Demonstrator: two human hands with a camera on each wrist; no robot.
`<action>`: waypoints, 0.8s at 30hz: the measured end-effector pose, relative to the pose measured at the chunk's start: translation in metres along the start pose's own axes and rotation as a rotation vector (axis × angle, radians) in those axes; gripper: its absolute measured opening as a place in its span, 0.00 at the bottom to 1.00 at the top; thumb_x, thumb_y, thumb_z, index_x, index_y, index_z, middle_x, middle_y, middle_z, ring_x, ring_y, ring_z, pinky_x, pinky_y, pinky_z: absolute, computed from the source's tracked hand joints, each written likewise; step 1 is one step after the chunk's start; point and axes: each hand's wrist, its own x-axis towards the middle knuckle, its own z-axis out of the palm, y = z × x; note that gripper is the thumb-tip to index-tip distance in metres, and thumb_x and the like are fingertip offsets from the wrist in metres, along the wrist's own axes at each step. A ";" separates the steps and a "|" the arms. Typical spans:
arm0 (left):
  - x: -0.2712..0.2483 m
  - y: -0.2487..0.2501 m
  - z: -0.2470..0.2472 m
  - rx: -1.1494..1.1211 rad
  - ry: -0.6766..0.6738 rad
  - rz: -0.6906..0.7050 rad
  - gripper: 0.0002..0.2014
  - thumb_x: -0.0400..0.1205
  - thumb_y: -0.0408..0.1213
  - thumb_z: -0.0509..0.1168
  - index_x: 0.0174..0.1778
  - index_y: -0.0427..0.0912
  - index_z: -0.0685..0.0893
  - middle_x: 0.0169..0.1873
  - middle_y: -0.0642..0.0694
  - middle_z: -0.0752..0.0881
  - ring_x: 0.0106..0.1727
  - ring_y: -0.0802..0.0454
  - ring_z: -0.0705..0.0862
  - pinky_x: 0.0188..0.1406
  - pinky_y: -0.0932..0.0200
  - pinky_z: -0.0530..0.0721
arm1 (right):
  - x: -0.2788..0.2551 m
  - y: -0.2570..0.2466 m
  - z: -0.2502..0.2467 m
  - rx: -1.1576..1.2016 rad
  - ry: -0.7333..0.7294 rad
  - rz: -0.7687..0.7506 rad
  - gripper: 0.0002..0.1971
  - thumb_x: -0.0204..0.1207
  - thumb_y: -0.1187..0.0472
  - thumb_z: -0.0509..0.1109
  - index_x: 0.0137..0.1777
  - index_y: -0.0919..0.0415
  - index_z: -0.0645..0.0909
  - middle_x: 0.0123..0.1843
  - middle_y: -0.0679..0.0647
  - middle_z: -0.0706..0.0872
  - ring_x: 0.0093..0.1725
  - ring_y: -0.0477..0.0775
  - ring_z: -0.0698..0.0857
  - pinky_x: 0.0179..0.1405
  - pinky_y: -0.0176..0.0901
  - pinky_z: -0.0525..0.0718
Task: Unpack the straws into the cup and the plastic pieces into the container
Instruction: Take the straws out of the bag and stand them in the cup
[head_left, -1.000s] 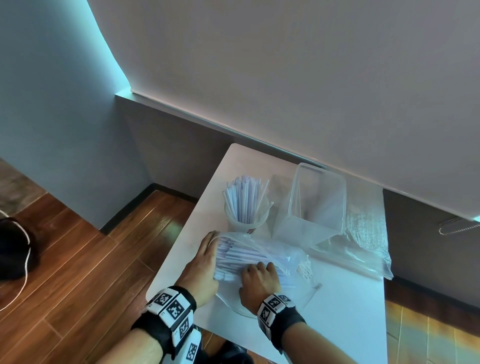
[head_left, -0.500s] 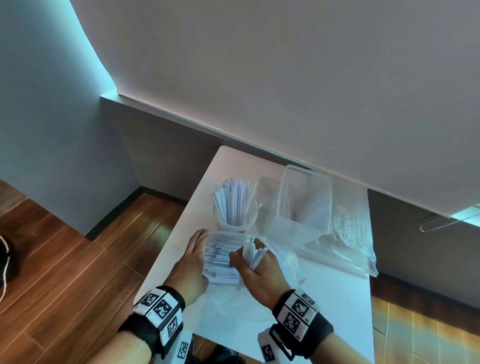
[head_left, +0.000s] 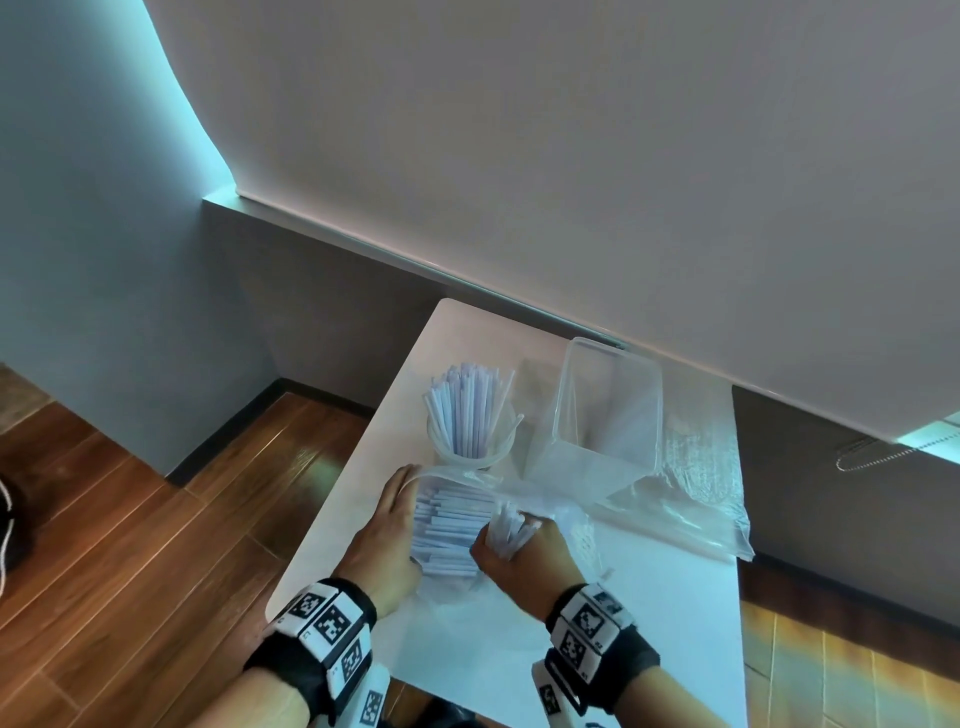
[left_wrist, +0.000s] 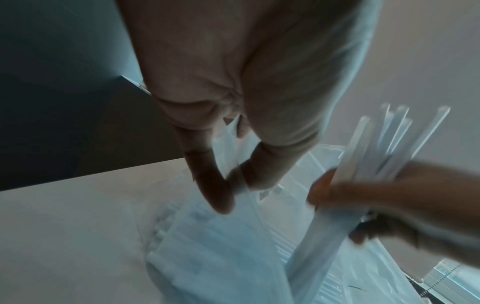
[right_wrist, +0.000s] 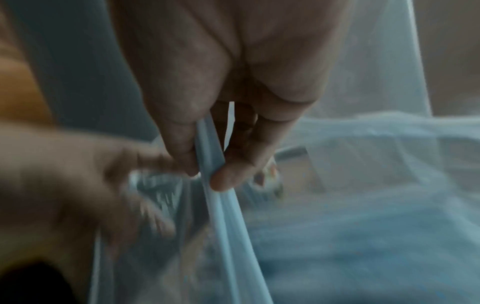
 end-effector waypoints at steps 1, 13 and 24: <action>0.002 -0.002 0.001 -0.014 -0.002 0.000 0.53 0.71 0.23 0.75 0.82 0.58 0.48 0.80 0.58 0.53 0.76 0.53 0.70 0.61 0.56 0.87 | 0.001 -0.013 -0.012 0.013 0.019 -0.047 0.14 0.65 0.55 0.71 0.25 0.61 0.73 0.22 0.52 0.78 0.21 0.44 0.75 0.24 0.43 0.77; -0.007 0.009 -0.007 -0.014 -0.009 -0.005 0.54 0.72 0.21 0.71 0.84 0.54 0.44 0.82 0.58 0.49 0.77 0.51 0.69 0.62 0.60 0.85 | 0.063 -0.131 -0.125 -0.156 0.245 -0.249 0.07 0.71 0.52 0.78 0.36 0.53 0.86 0.33 0.50 0.89 0.36 0.47 0.88 0.41 0.41 0.86; -0.010 0.013 -0.009 -0.012 -0.019 -0.035 0.54 0.73 0.22 0.71 0.82 0.56 0.41 0.80 0.60 0.48 0.74 0.49 0.73 0.62 0.59 0.86 | 0.104 -0.096 -0.094 -0.059 0.446 -0.302 0.33 0.76 0.52 0.74 0.78 0.58 0.66 0.74 0.57 0.72 0.72 0.60 0.74 0.73 0.54 0.72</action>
